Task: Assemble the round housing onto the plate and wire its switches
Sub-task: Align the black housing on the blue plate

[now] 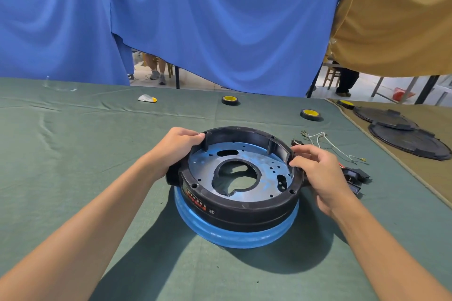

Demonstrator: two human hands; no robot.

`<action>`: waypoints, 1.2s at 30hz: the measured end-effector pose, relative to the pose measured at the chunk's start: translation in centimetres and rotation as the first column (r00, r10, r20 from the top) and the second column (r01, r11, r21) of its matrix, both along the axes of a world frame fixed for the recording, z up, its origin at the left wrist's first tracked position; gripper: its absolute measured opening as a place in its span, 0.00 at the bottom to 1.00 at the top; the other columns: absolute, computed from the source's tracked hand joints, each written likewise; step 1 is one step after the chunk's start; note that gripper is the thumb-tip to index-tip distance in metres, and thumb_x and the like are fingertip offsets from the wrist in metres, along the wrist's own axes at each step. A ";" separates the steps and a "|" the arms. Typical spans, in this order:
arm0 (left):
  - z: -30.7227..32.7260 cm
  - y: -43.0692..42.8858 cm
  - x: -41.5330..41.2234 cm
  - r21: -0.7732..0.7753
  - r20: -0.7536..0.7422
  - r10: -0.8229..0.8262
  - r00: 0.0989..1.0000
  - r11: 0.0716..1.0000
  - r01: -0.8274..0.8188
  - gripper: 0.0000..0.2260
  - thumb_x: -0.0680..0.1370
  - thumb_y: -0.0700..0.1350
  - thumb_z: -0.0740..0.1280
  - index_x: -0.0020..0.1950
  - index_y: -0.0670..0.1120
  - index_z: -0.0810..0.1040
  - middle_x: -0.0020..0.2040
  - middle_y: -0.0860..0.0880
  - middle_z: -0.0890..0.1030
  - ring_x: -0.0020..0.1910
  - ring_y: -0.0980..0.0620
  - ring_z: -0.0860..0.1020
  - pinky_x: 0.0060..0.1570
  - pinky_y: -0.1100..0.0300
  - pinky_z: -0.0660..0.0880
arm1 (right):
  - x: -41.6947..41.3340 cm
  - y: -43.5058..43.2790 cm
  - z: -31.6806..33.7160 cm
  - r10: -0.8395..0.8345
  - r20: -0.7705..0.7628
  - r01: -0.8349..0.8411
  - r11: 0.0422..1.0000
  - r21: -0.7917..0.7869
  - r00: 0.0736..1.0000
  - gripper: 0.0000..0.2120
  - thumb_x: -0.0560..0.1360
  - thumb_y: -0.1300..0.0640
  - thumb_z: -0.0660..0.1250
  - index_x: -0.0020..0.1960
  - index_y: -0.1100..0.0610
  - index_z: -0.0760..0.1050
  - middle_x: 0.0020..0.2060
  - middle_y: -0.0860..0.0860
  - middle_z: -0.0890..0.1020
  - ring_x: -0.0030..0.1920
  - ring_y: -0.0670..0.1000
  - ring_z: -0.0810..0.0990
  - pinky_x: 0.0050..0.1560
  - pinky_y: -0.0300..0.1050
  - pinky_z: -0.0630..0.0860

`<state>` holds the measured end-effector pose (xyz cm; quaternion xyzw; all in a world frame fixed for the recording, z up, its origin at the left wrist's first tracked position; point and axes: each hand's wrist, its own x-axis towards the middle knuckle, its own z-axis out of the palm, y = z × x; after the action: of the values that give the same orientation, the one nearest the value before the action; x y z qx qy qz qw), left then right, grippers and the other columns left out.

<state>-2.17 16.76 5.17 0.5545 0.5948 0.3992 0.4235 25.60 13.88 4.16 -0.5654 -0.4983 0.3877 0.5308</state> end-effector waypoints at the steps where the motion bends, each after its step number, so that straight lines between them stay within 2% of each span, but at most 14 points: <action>1: 0.0 0.1 -0.1 -0.001 -0.008 -0.002 1.000 1.000 0.002 0.14 0.82 0.49 0.64 0.44 0.47 0.87 0.43 0.40 0.86 0.48 0.34 0.83 0.51 0.38 0.80 | -0.1 0.0 0.0 -0.007 -0.007 0.007 1.000 -0.001 1.000 0.12 0.73 0.69 0.64 0.43 0.53 0.80 0.36 0.50 0.81 0.27 0.42 0.78 0.26 0.38 0.75; 4: 0.2 0.1 -0.2 0.003 -0.042 -0.001 0.999 1.000 0.001 0.13 0.82 0.50 0.64 0.46 0.46 0.87 0.45 0.37 0.85 0.48 0.34 0.83 0.52 0.39 0.80 | -0.5 -0.1 -0.1 -0.016 0.015 0.016 1.000 0.005 1.000 0.11 0.72 0.69 0.63 0.44 0.55 0.79 0.37 0.51 0.81 0.26 0.41 0.78 0.24 0.36 0.74; 7: 0.4 0.1 -0.1 0.006 -0.061 0.002 0.998 1.000 -0.002 0.13 0.82 0.50 0.64 0.48 0.47 0.86 0.47 0.34 0.84 0.44 0.38 0.83 0.53 0.38 0.80 | -0.7 0.2 -0.1 -0.032 0.053 0.033 0.999 -0.019 0.998 0.11 0.71 0.68 0.63 0.45 0.54 0.78 0.41 0.54 0.81 0.30 0.48 0.78 0.24 0.37 0.72; 12: 0.6 0.3 0.1 -0.004 -0.064 0.005 0.998 1.000 -0.005 0.12 0.82 0.49 0.64 0.48 0.45 0.86 0.44 0.39 0.86 0.47 0.36 0.84 0.50 0.43 0.82 | -0.7 0.4 0.1 -0.041 0.015 0.042 0.998 -0.056 0.999 0.14 0.72 0.70 0.59 0.46 0.55 0.78 0.42 0.55 0.81 0.32 0.51 0.77 0.23 0.39 0.73; 15: 0.9 0.1 0.3 -0.013 -0.063 0.022 0.998 1.000 -0.023 0.12 0.82 0.49 0.64 0.51 0.44 0.85 0.47 0.36 0.85 0.48 0.33 0.83 0.53 0.40 0.80 | -0.8 0.3 0.1 -0.034 0.005 0.034 0.999 -0.040 0.999 0.12 0.72 0.68 0.62 0.47 0.53 0.79 0.40 0.54 0.82 0.31 0.49 0.78 0.24 0.40 0.73; 17: 1.1 0.0 0.8 -0.010 -0.067 0.045 0.997 0.999 -0.045 0.13 0.83 0.48 0.64 0.52 0.42 0.85 0.48 0.36 0.84 0.47 0.34 0.83 0.55 0.39 0.78 | -1.0 0.5 0.0 -0.044 0.009 0.044 0.999 -0.013 0.999 0.09 0.71 0.63 0.64 0.46 0.52 0.80 0.39 0.51 0.82 0.33 0.48 0.79 0.30 0.42 0.74; 20: 1.0 -0.1 1.4 -0.008 -0.078 0.084 0.993 0.996 -0.085 0.14 0.83 0.47 0.62 0.54 0.41 0.84 0.49 0.36 0.84 0.49 0.35 0.83 0.53 0.41 0.81 | -1.5 0.9 0.1 -0.107 0.048 0.106 0.994 0.019 0.993 0.04 0.70 0.56 0.67 0.39 0.53 0.81 0.35 0.47 0.82 0.38 0.49 0.78 0.38 0.46 0.73; 23: 0.8 -0.3 1.6 -0.007 -0.096 0.124 0.988 0.992 -0.125 0.14 0.83 0.47 0.62 0.54 0.40 0.84 0.48 0.38 0.84 0.49 0.37 0.83 0.54 0.43 0.80 | -2.0 1.3 0.6 -0.112 0.004 0.112 0.994 -0.009 0.994 0.07 0.64 0.53 0.66 0.32 0.56 0.75 0.29 0.51 0.76 0.33 0.54 0.73 0.36 0.50 0.68; 27: 1.1 -0.4 1.5 -0.010 -0.111 0.216 0.970 0.976 -0.218 0.16 0.82 0.47 0.64 0.55 0.33 0.80 0.48 0.39 0.82 0.46 0.40 0.80 0.57 0.40 0.77 | -2.1 2.7 1.6 -0.106 -0.029 0.105 0.994 -0.040 0.994 0.06 0.60 0.53 0.66 0.33 0.56 0.75 0.30 0.55 0.72 0.33 0.53 0.69 0.36 0.52 0.67; 29: 1.2 -0.4 1.7 0.004 -0.136 0.250 0.959 0.968 -0.252 0.15 0.81 0.48 0.65 0.52 0.35 0.81 0.48 0.38 0.82 0.47 0.38 0.80 0.56 0.42 0.77 | -2.0 3.6 1.9 -0.117 0.004 0.117 0.991 -0.065 0.993 0.08 0.59 0.53 0.65 0.34 0.57 0.77 0.31 0.56 0.73 0.33 0.54 0.69 0.37 0.53 0.68; 32: 0.8 -0.5 1.8 0.023 -0.172 0.264 0.949 0.964 -0.264 0.17 0.81 0.49 0.64 0.47 0.35 0.81 0.40 0.41 0.77 0.40 0.42 0.74 0.46 0.50 0.76 | -1.8 4.5 1.6 -0.092 0.039 0.096 0.988 -0.120 0.995 0.09 0.62 0.54 0.66 0.37 0.58 0.79 0.33 0.57 0.76 0.35 0.55 0.72 0.39 0.52 0.69; 34: 0.6 -0.9 1.5 0.001 -0.153 0.245 0.957 0.969 -0.248 0.15 0.81 0.51 0.64 0.47 0.40 0.80 0.40 0.42 0.76 0.41 0.44 0.73 0.49 0.50 0.76 | -1.6 4.6 1.5 -0.047 0.038 0.051 0.992 -0.117 0.998 0.07 0.65 0.55 0.67 0.37 0.58 0.78 0.34 0.57 0.77 0.36 0.55 0.74 0.39 0.52 0.69; 36: 0.5 -1.3 1.0 -0.019 -0.100 0.243 0.965 0.969 -0.246 0.13 0.81 0.53 0.63 0.47 0.44 0.77 0.42 0.42 0.76 0.42 0.45 0.75 0.54 0.49 0.77 | -1.3 4.5 1.6 -0.008 0.065 0.015 0.994 -0.105 0.998 0.09 0.69 0.53 0.67 0.39 0.60 0.80 0.35 0.57 0.79 0.36 0.55 0.76 0.40 0.51 0.71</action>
<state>-1.21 15.43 5.71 0.4891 0.6847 0.4117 0.3500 24.33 18.34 5.72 -0.6078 -0.4908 0.3919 0.4860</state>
